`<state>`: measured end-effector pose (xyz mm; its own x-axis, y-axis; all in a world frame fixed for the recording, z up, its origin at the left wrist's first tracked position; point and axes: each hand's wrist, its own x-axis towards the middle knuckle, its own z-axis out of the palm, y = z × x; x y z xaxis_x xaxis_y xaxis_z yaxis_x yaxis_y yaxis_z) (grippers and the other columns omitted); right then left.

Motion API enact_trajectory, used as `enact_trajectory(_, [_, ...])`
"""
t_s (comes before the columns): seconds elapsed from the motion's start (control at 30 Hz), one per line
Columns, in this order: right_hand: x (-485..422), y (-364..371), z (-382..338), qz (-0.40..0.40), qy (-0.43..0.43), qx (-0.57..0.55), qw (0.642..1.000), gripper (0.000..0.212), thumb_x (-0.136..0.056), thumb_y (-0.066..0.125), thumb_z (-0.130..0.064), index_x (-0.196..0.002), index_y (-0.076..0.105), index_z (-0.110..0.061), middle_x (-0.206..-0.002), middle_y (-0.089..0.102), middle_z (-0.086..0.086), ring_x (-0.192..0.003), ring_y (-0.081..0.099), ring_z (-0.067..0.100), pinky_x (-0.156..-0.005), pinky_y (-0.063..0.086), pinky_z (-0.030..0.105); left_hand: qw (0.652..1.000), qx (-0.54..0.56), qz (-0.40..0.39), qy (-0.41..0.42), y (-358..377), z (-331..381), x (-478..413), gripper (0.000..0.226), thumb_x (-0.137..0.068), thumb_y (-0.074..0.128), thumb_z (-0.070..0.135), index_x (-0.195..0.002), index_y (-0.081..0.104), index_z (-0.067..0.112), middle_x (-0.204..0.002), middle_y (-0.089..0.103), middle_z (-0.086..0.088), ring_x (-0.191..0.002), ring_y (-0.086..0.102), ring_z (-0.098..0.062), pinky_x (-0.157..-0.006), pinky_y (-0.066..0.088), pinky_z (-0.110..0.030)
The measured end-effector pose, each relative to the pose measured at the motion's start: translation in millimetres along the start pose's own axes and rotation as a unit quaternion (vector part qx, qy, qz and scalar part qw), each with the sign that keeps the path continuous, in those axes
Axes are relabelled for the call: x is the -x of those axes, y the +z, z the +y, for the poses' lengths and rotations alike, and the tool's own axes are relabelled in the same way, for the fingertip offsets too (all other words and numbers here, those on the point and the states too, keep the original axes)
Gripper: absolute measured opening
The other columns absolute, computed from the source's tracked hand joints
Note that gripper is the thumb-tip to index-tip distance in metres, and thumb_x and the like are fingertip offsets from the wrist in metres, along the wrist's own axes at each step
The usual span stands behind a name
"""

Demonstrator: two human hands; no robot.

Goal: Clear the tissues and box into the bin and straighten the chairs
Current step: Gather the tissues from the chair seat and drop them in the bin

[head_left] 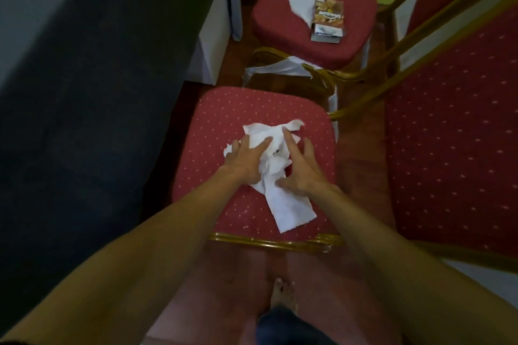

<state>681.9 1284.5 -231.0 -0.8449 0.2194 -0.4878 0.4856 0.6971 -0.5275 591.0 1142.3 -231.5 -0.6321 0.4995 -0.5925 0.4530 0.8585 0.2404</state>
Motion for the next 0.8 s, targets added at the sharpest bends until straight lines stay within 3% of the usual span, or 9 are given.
enact_trajectory(0.1, [-17.4, -0.6, 0.8, -0.042, -0.025, 0.099, 0.994, 0.111, -0.083, 0.081, -0.036, -0.161, 0.002, -0.044, -0.169, -0.013, 0.014, -0.151, 0.026, 0.039, -0.111, 0.044, 0.052, 0.999, -0.018, 0.05, -0.008, 18.4, -5.2, 0.0, 0.084, -0.082, 0.074, 0.04, -0.153, 0.03, 0.04, -0.152, 0.021, -0.018, -0.137, 0.025, -0.038, -0.111, 0.036, -0.049])
enact_trajectory(0.2, [-14.8, 13.4, 1.3, -0.046, -0.023, 0.113, 0.992, 0.079, -0.084, 0.078, -0.035, -0.153, 0.039, -0.033, -0.162, 0.021, 0.012, -0.137, 0.045, 0.038, -0.106, 0.047, 0.044, 0.988, 0.109, 0.109, -0.008, 36.6, -8.2, 10.7, 0.052, -0.09, 0.065, 0.015, -0.139, 0.054, 0.025, -0.139, 0.04, -0.016, -0.122, 0.045, -0.035, -0.096, 0.047, -0.036])
enact_trajectory(0.3, [2.4, 32.1, -1.6, -0.001, -0.024, 0.086, 0.996, 0.041, -0.086, 0.074, -0.016, -0.126, 0.065, -0.016, -0.133, 0.056, 0.012, -0.109, 0.063, 0.033, -0.084, 0.053, 0.036, 0.975, 0.182, 0.128, -0.005, 48.3, -9.6, 31.9, 0.03, -0.091, 0.058, 0.006, -0.115, 0.072, 0.015, -0.112, 0.06, -0.009, -0.101, 0.058, -0.031, -0.073, 0.042, -0.015])
enact_trajectory(0.37, [18.3, 43.6, -5.6, 0.018, -0.014, 0.056, 0.998, 0.025, -0.085, 0.071, -0.005, -0.109, 0.073, -0.01, -0.112, 0.07, 0.014, -0.096, 0.068, 0.031, -0.07, 0.049, 0.031, 0.967, 0.215, 0.134, -0.003, 52.4, -8.2, 48.4, 0.025, -0.087, 0.06, 0.002, -0.103, 0.076, 0.009, -0.102, 0.07, -0.015, -0.095, 0.064, -0.031, -0.069, 0.039, -0.018])
enact_trajectory(0.5, [60.0, 57.4, -21.1, 0.063, 0.012, -0.015, 0.998, 0.029, -0.085, 0.064, -0.005, -0.109, 0.077, -0.014, -0.102, 0.077, 0.013, -0.091, 0.07, 0.03, -0.067, 0.041, 0.024, 0.943, 0.307, 0.13, -0.024, 53.2, -17.0, 93.5, 0.019, -0.078, 0.062, 0.006, -0.085, 0.076, 0.017, -0.079, 0.075, -0.002, -0.081, 0.072, -0.022, -0.051, 0.038, -0.01])
enact_trajectory(0.67, [121.9, 76.6, -75.4, 0.096, 0.005, -0.054, 0.994, 0.04, -0.08, 0.066, -0.006, -0.116, 0.076, -0.021, -0.104, 0.077, 0.01, -0.089, 0.069, 0.029, -0.068, 0.043, 0.024, 0.87, 0.452, 0.191, -0.039, 51.2, -55.3, 183.6, 0.047, -0.076, 0.075, 0.011, -0.121, 0.071, 0.022, -0.091, 0.069, 0.013, -0.084, 0.065, -0.007, -0.059, 0.042, 0.004])
enact_trajectory(0.8, [176.9, 101.7, -149.4, 0.096, -0.02, -0.139, 0.985, 0.053, -0.077, 0.066, 0.0, -0.125, 0.069, -0.023, -0.108, 0.072, 0.002, -0.087, 0.067, 0.018, -0.061, 0.048, 0.007, 0.846, 0.481, 0.228, -0.036, 43.0, -101.0, 264.5, 0.047, -0.077, 0.078, 0.013, -0.122, 0.069, 0.025, -0.101, 0.072, 0.011, -0.084, 0.066, 0.002, -0.069, 0.044, 0.001])
